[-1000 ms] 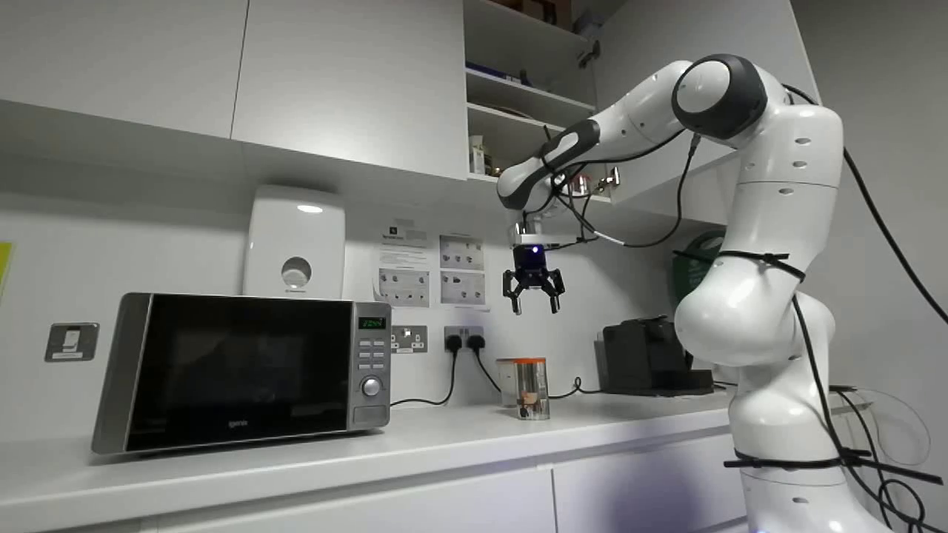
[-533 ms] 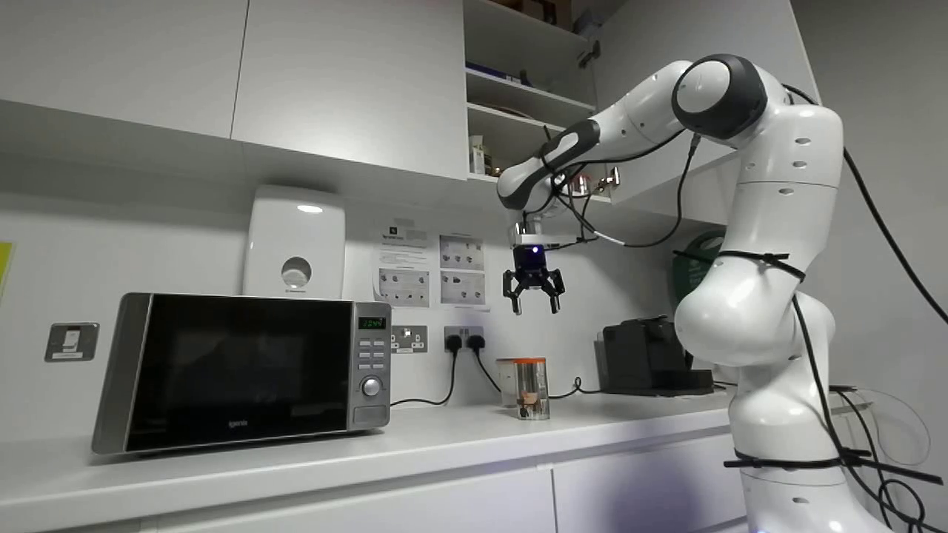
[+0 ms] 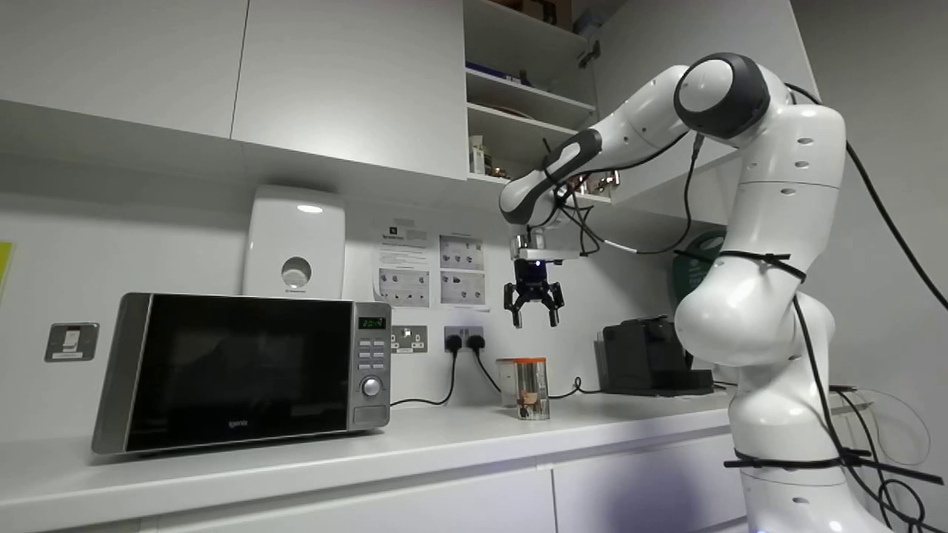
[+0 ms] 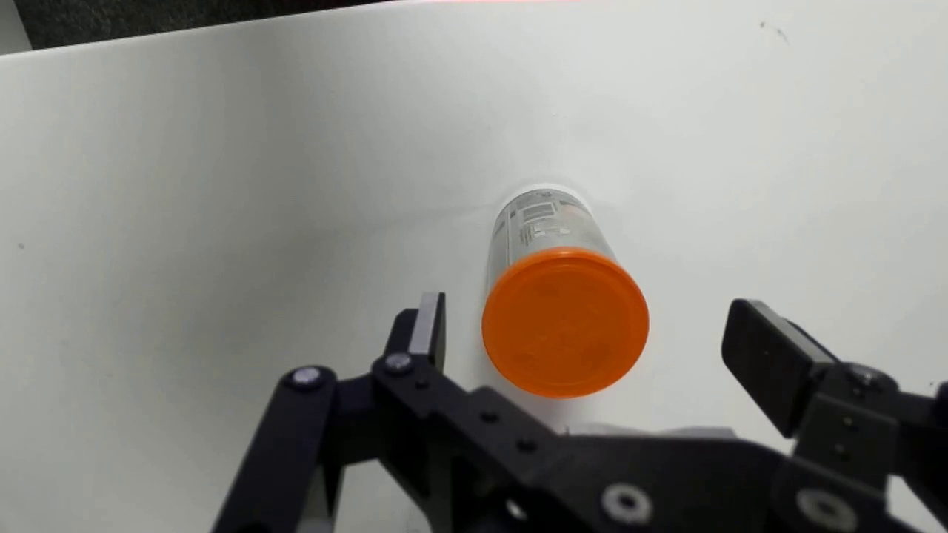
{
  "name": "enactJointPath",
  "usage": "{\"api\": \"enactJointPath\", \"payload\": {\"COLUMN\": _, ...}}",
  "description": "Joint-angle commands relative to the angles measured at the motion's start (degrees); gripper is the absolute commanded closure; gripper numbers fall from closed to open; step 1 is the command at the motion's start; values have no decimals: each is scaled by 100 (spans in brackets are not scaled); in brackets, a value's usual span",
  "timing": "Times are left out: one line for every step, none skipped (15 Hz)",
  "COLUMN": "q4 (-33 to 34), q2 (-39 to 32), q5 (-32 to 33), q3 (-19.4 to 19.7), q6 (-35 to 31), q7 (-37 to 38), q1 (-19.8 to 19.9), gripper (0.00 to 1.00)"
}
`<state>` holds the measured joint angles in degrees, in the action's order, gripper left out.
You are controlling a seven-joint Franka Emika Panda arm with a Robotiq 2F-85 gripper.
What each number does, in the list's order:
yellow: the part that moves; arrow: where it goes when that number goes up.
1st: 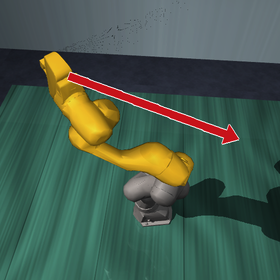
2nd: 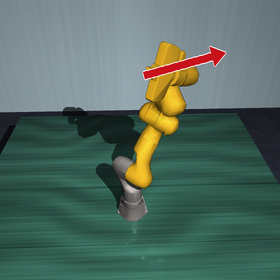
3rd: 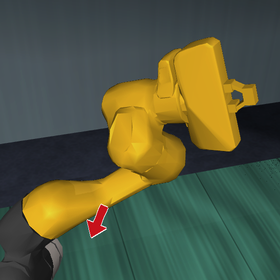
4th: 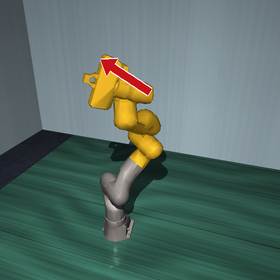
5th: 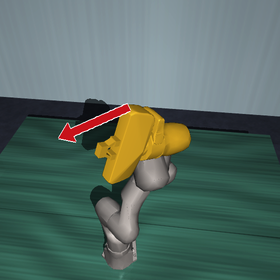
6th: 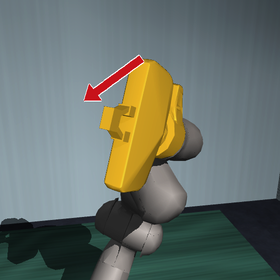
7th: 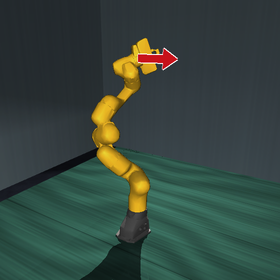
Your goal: Pick the bottle and put it on the bottom compartment of the top shelf
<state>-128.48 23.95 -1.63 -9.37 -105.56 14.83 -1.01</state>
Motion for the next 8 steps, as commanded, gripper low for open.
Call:
{"api": "enactJointPath", "payload": {"q4": -628, "q2": 342, "q5": 52, "q3": 66, "q6": -368, "q7": -72, "q1": -118, "gripper": 0}}
{"api": "enactJointPath", "payload": {"q4": -804, "q2": 411, "q5": 37, "q3": 73, "q6": -412, "q7": -48, "q1": -124, "gripper": 0}}
{"api": "enactJointPath", "payload": {"q4": -959, "q2": 476, "q5": 28, "q3": 75, "q6": -454, "q7": -49, "q1": -138, "gripper": 0}}
{"api": "enactJointPath", "payload": {"q4": -1157, "q2": 585, "q5": 17, "q3": 69, "q6": -562, "q7": -50, "q1": -155, "gripper": 0}}
{"api": "enactJointPath", "payload": {"q4": -1380, "q2": 734, "q5": 20, "q3": 72, "q6": -825, "q7": -103, "q1": -177, "gripper": 0}}
{"api": "enactJointPath", "payload": {"q4": -1633, "q2": 888, "q5": 43, "q3": 72, "q6": -1226, "q7": -137, "q1": -189, "gripper": 0}}
{"api": "enactJointPath", "payload": {"q4": -1777, "q2": 972, "q5": 40, "q3": 71, "q6": -1453, "q7": -151, "q1": -202, "gripper": 0}}
{"api": "enactJointPath", "payload": {"q4": -1849, "q2": 1023, "q5": -12, "q3": 86, "q6": -1613, "q7": -146, "q1": -220, "gripper": 0}}
